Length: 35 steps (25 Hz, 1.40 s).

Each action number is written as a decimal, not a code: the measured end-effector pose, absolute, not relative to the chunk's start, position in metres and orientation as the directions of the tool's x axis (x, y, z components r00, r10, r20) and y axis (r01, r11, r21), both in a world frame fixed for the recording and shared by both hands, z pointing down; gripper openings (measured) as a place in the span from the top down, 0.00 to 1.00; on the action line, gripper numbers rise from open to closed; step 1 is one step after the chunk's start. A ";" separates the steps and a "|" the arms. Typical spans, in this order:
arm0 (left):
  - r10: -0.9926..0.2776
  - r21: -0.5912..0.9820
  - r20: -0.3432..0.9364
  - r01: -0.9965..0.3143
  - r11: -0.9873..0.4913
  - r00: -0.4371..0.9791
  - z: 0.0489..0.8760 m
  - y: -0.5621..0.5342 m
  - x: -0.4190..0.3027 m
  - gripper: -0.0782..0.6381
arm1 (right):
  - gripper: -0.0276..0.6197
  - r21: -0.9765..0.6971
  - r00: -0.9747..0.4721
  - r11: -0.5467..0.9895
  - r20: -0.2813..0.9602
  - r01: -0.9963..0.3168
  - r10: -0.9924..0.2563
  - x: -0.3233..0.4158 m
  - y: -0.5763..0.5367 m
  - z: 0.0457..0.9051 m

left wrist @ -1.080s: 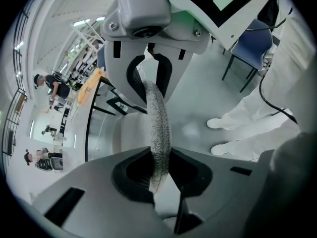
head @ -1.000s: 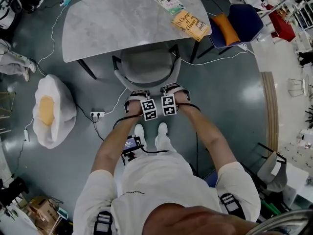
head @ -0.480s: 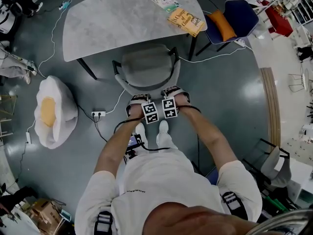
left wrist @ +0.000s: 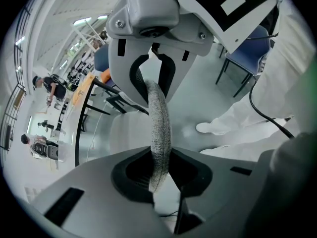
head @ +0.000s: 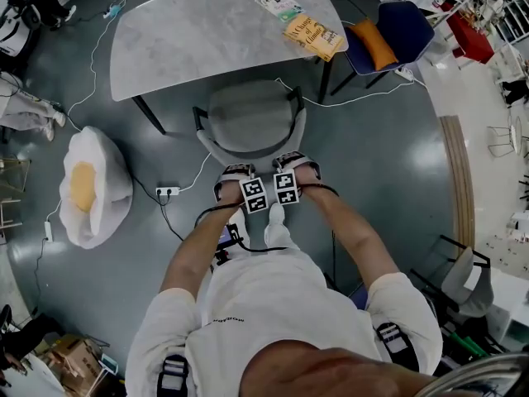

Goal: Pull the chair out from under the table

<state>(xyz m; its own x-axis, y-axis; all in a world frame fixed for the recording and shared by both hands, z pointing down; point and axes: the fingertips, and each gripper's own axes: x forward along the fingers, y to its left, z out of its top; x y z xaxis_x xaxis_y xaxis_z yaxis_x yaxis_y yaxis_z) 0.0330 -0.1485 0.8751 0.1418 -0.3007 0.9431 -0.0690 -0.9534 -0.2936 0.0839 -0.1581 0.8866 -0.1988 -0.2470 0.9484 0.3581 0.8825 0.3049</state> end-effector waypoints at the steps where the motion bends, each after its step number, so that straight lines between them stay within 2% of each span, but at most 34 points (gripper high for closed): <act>1: -0.299 -0.292 0.943 -0.069 -0.954 0.146 0.875 -0.146 0.033 0.79 | 0.83 0.304 -0.197 0.882 0.949 0.359 -0.247 0.084 -0.155 0.887; 35: -0.180 -0.166 0.966 -0.087 -0.982 0.186 0.864 -0.037 0.044 0.79 | 0.83 0.234 -0.169 0.906 0.968 0.352 -0.184 0.094 -0.047 0.878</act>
